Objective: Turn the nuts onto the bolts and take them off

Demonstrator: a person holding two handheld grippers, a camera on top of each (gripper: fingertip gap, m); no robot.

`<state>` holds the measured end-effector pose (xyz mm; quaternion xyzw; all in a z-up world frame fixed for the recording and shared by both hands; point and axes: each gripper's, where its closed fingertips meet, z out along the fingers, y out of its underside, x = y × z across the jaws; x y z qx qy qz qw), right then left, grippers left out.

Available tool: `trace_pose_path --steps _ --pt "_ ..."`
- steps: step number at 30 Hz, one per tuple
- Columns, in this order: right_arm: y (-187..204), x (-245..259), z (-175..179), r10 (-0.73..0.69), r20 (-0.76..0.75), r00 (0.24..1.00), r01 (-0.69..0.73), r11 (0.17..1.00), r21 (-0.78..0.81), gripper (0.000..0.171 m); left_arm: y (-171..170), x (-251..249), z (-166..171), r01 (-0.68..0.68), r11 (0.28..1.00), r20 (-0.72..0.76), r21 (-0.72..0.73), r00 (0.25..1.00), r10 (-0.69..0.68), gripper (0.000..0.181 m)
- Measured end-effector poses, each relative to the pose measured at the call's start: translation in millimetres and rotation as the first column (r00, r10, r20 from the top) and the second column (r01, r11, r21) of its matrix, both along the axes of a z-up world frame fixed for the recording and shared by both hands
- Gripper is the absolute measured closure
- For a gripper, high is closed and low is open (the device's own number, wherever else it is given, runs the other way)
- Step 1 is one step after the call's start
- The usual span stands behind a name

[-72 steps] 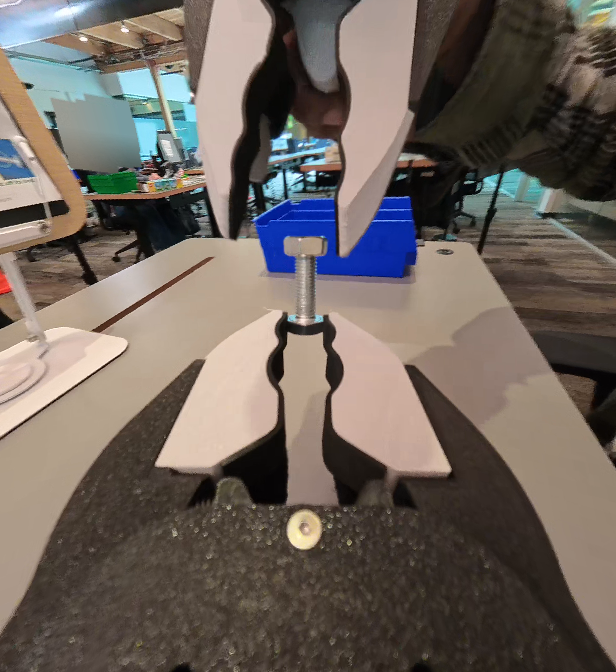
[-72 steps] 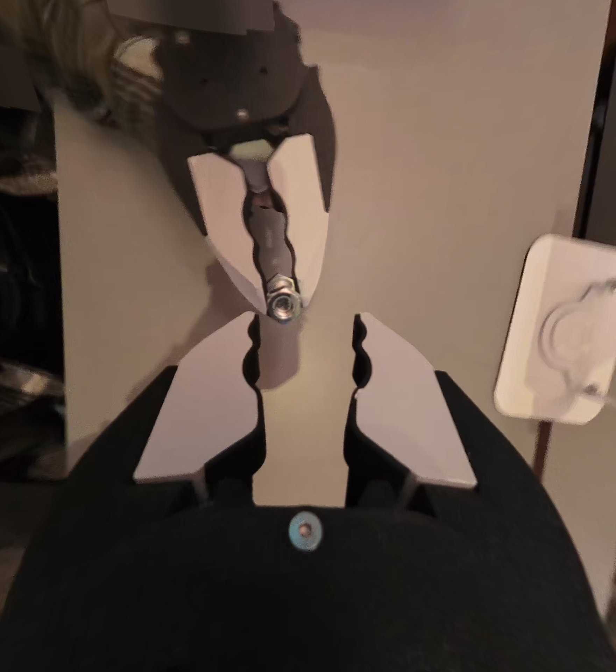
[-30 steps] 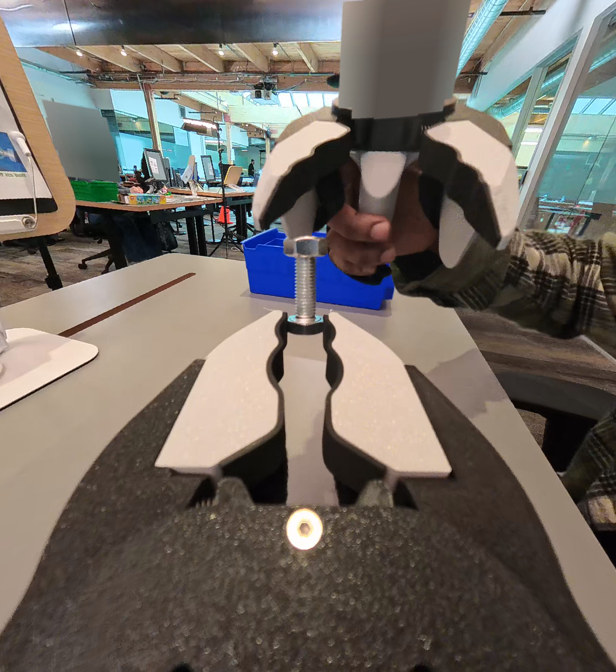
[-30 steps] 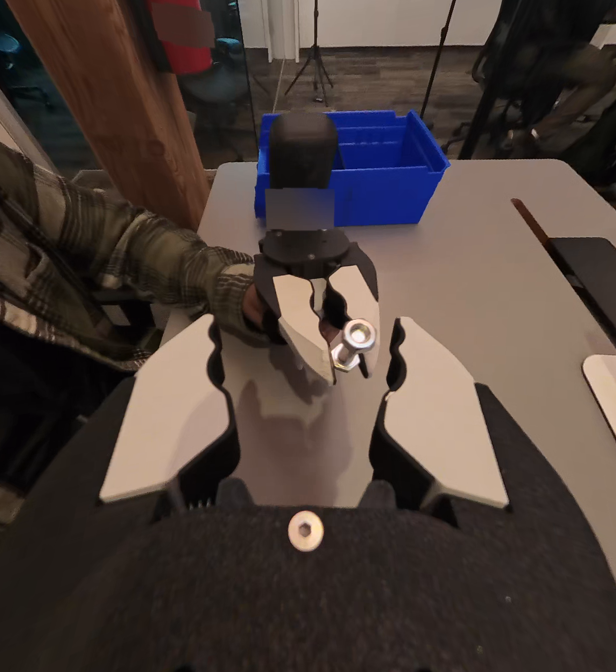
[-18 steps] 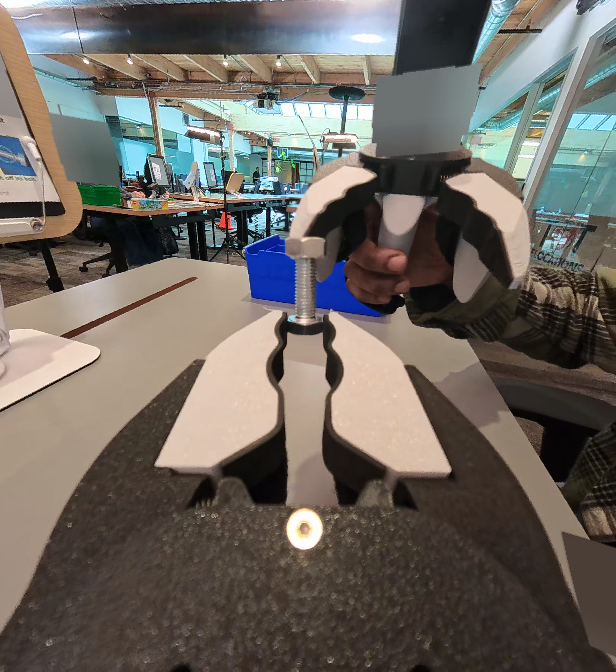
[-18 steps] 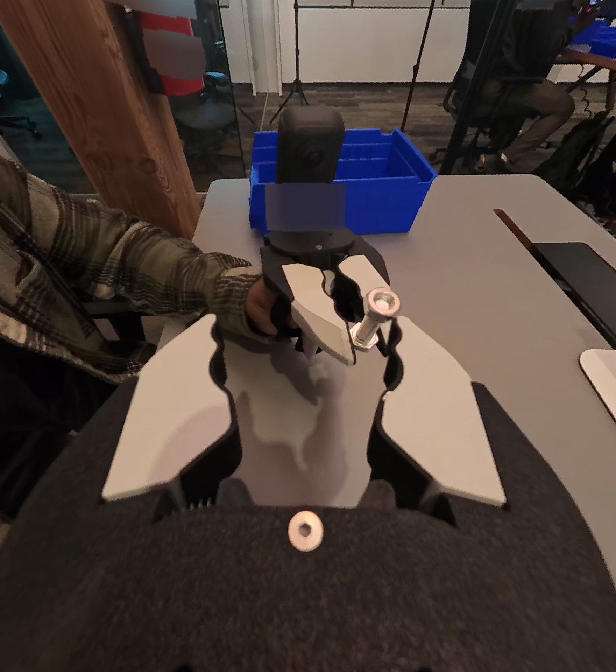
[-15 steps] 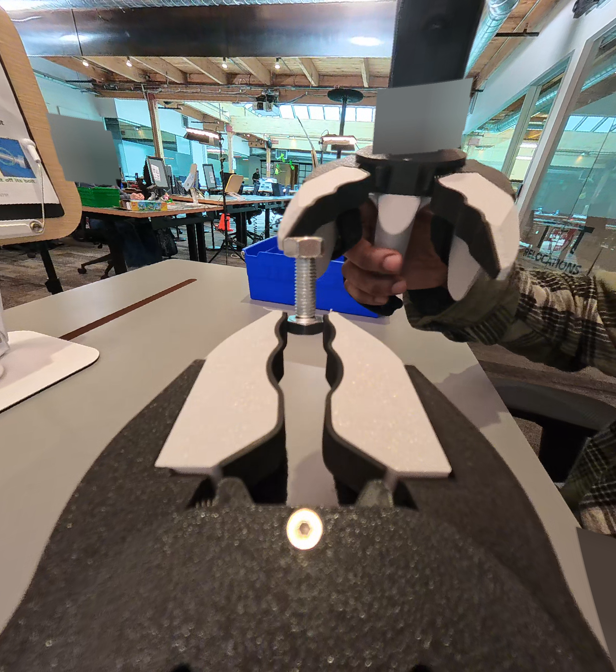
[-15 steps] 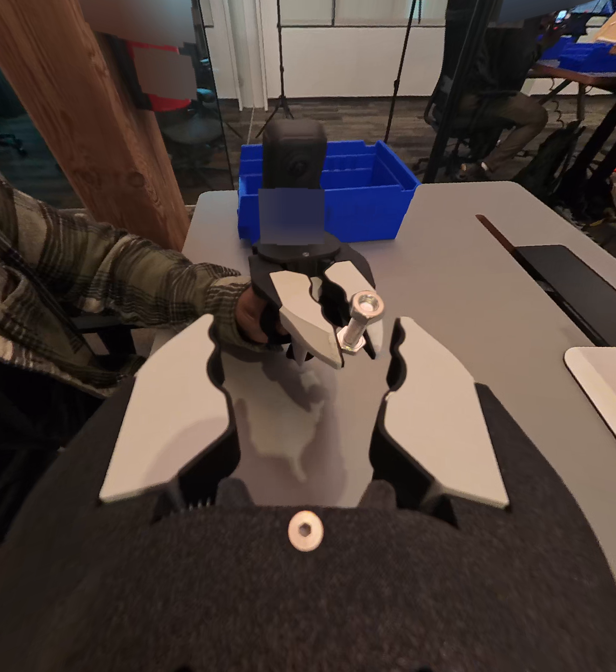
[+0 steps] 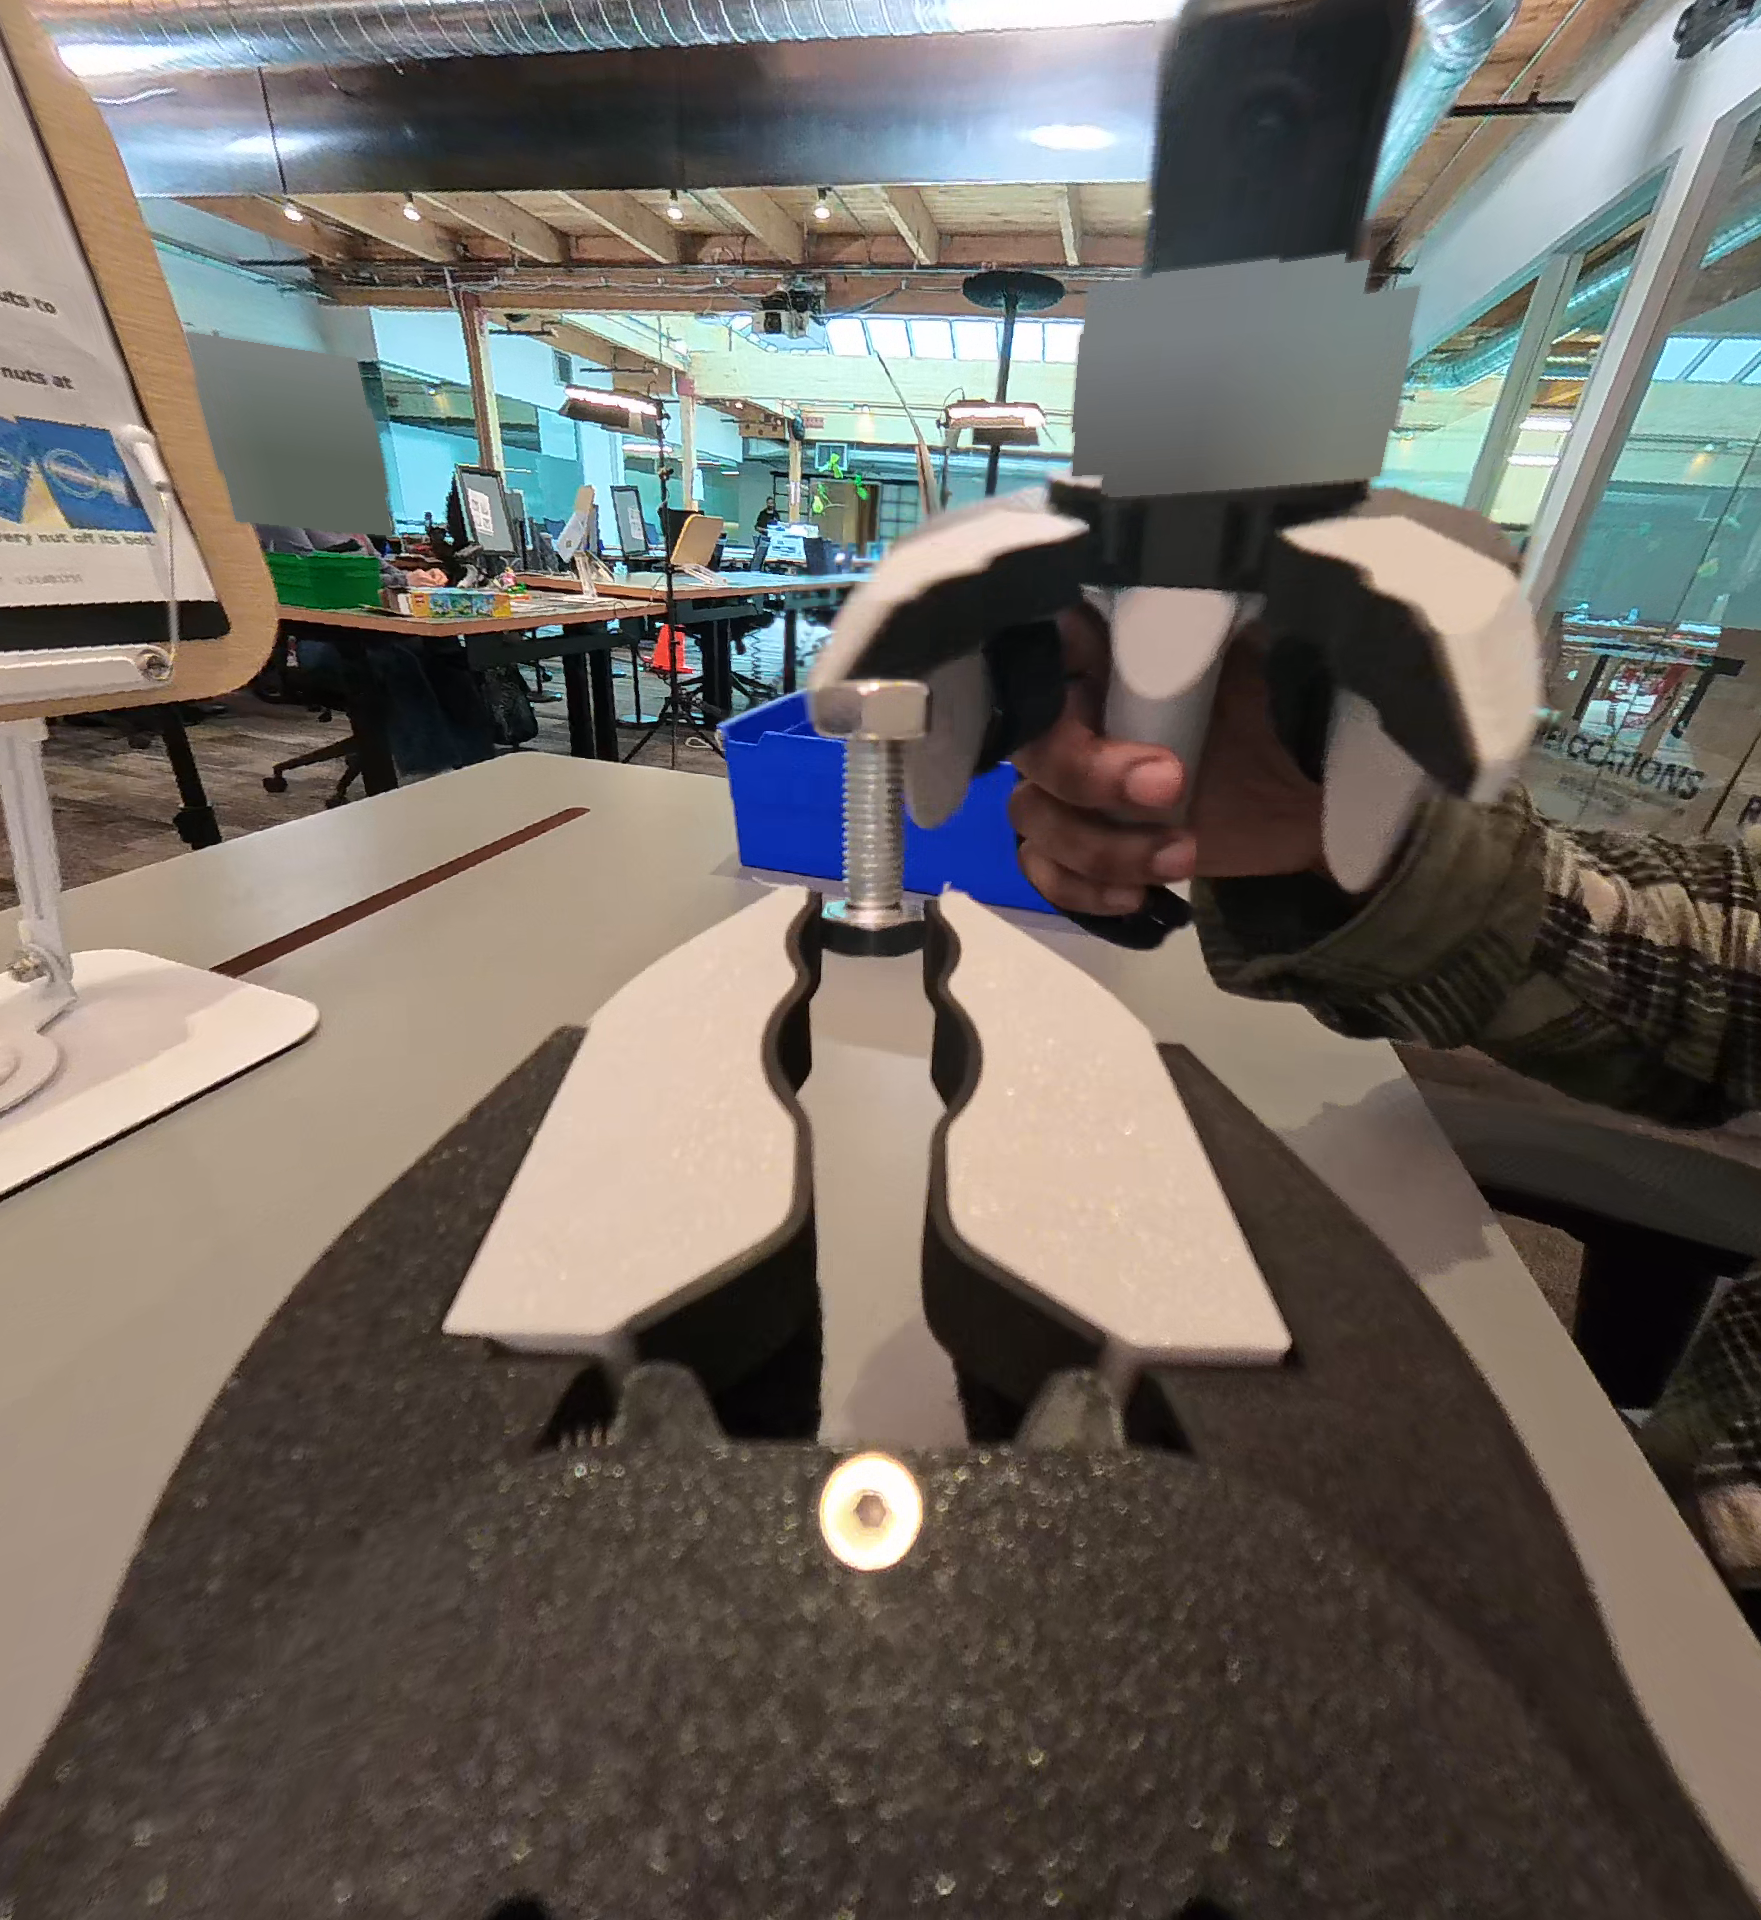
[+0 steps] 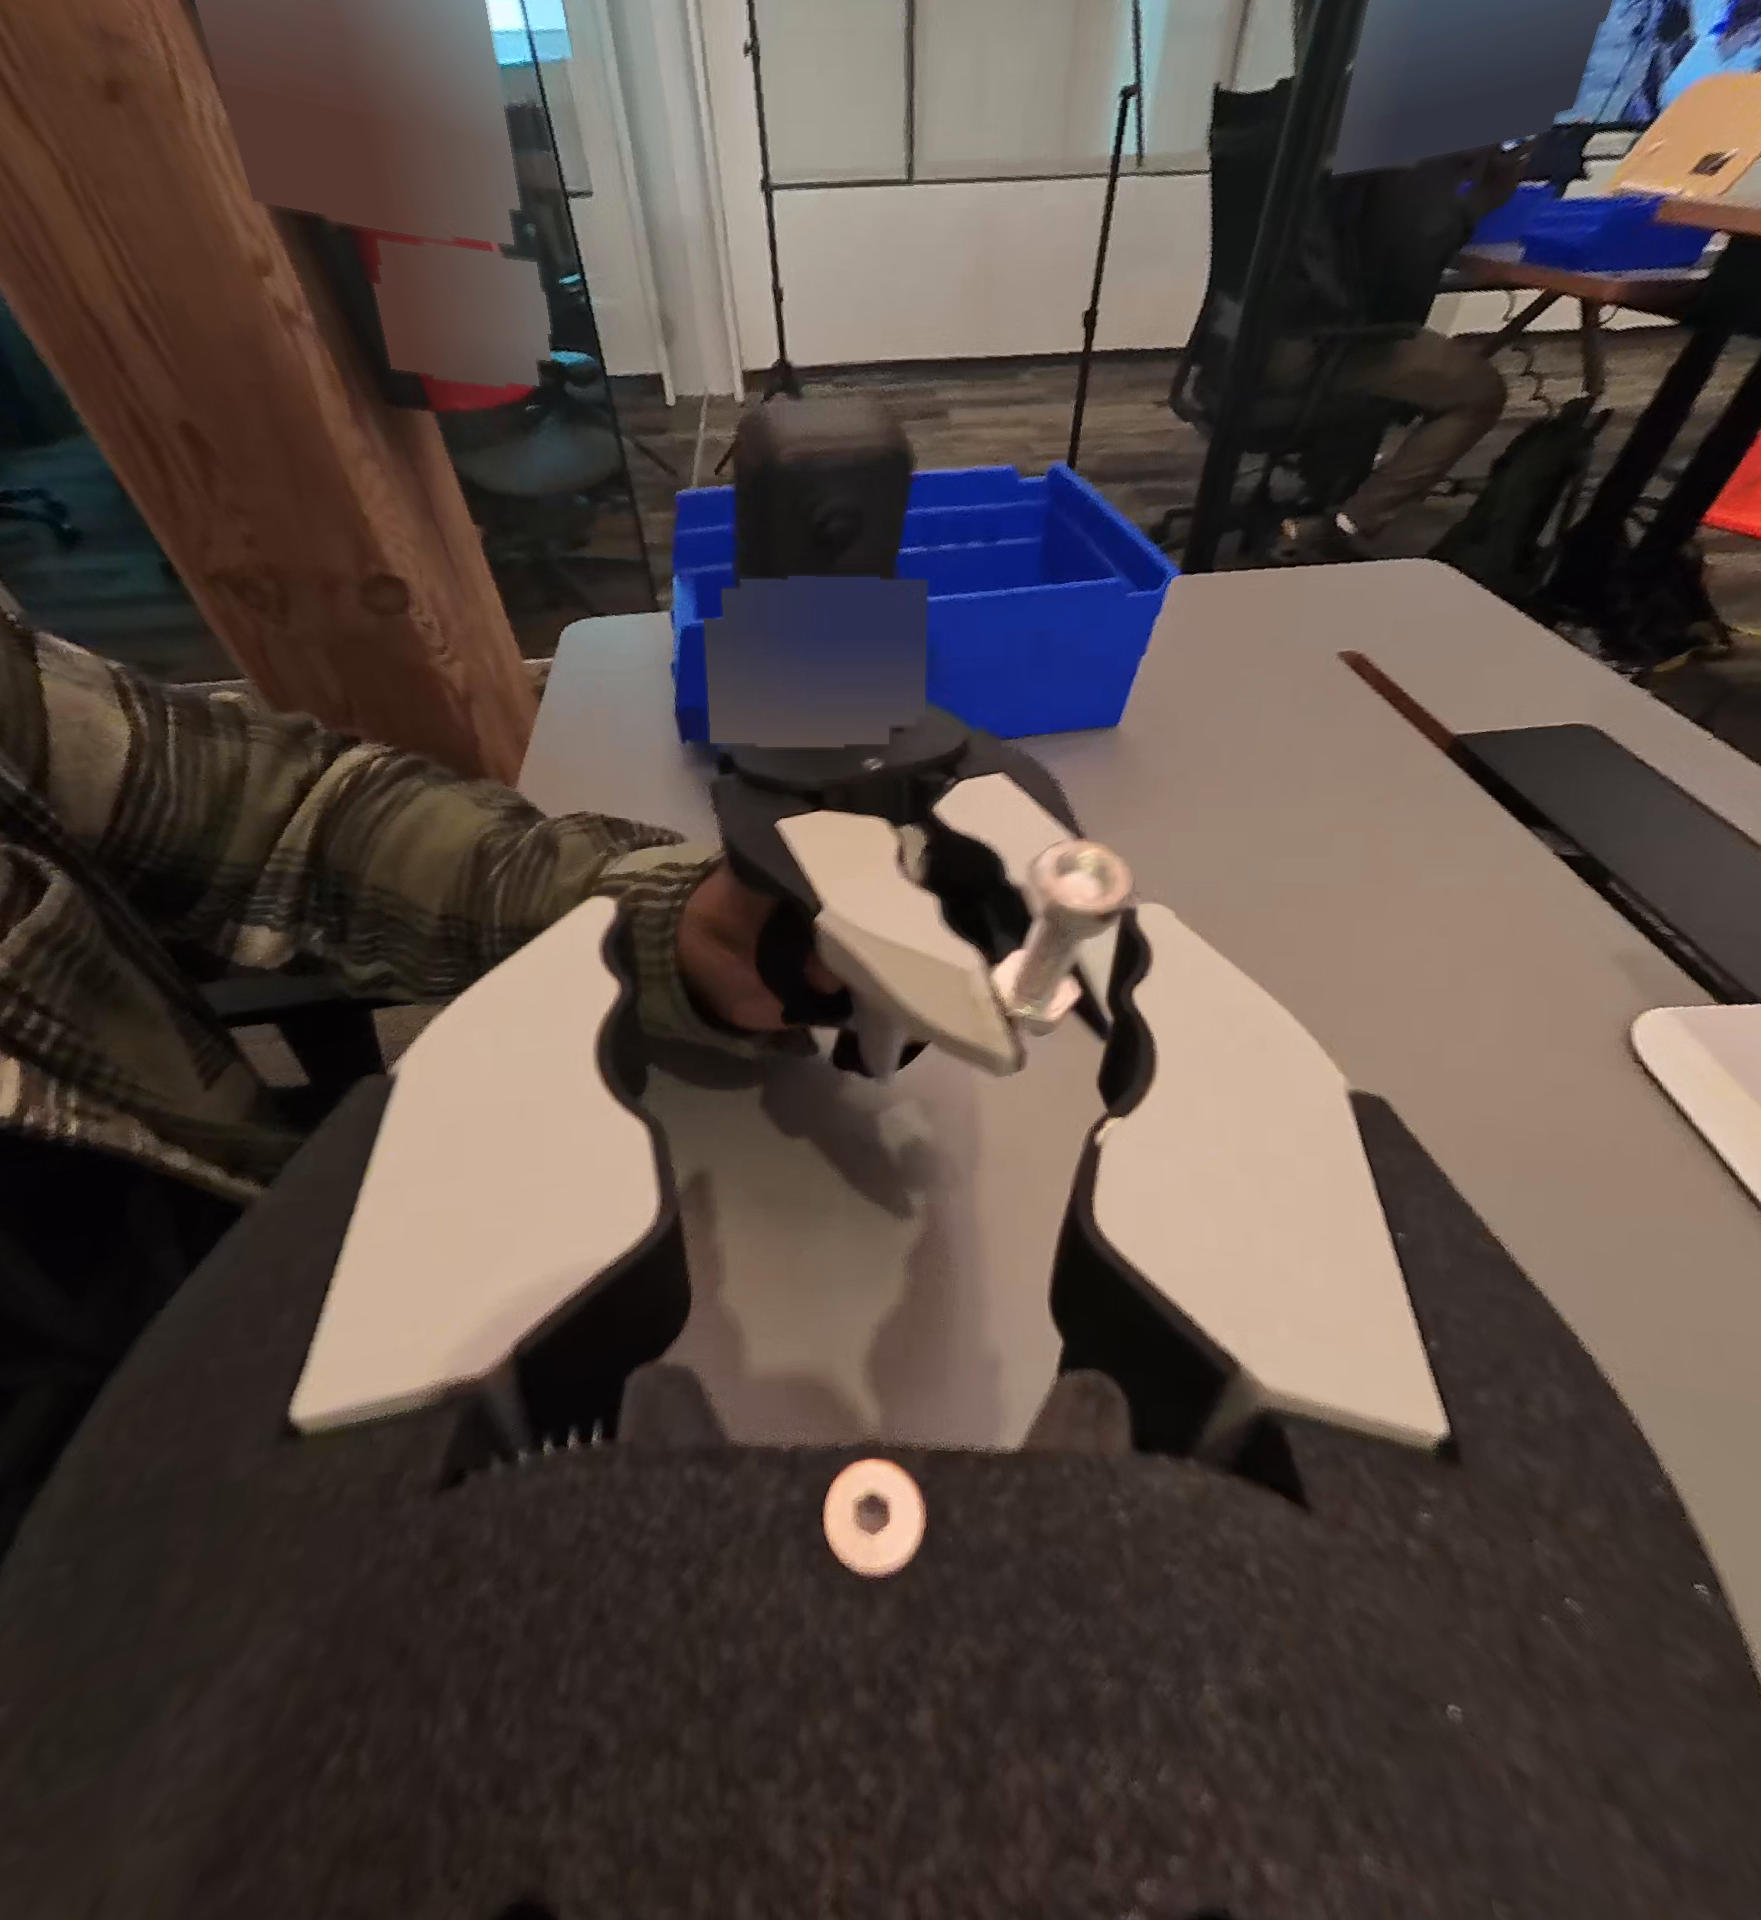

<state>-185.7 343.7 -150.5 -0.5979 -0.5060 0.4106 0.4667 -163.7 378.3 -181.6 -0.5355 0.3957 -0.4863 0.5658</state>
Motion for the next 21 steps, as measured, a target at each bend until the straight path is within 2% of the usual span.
trace_pose_path --steps 3,6,11,15,18,21 --pt "-11 6 -2 -0.026 -0.013 1.000 0.026 0.999 0.041 0.089 6 -5 0 -0.020 1.000 0.003 -0.017 1.000 0.020 0.163" --pt "5 11 5 -0.113 -0.020 0.993 0.114 0.990 0.082 0.087 5 -3 -1 -0.009 1.000 0.006 -0.025 1.000 0.009 0.163" --pt "2 -7 -1 -0.068 -0.047 0.997 0.067 0.998 -0.013 0.078 1 2 -3 -0.007 1.000 -0.021 0.000 1.000 0.007 0.163" --pt "-8 2 -6 -0.165 -0.080 0.983 0.164 0.986 -0.014 0.080 7 -4 -2 -0.025 1.000 -0.011 -0.012 1.000 0.024 0.163" --pt "5 8 6 -0.239 -0.134 0.962 0.243 0.970 0.012 0.080 4 -2 -2 -0.010 1.000 -0.005 -0.015 1.000 0.010 0.163" --pt "9 -2 12 -0.204 -0.177 0.963 0.203 0.979 -0.023 0.080 -2 3 -3 0.009 1.000 -0.012 0.001 1.000 -0.009 0.163"
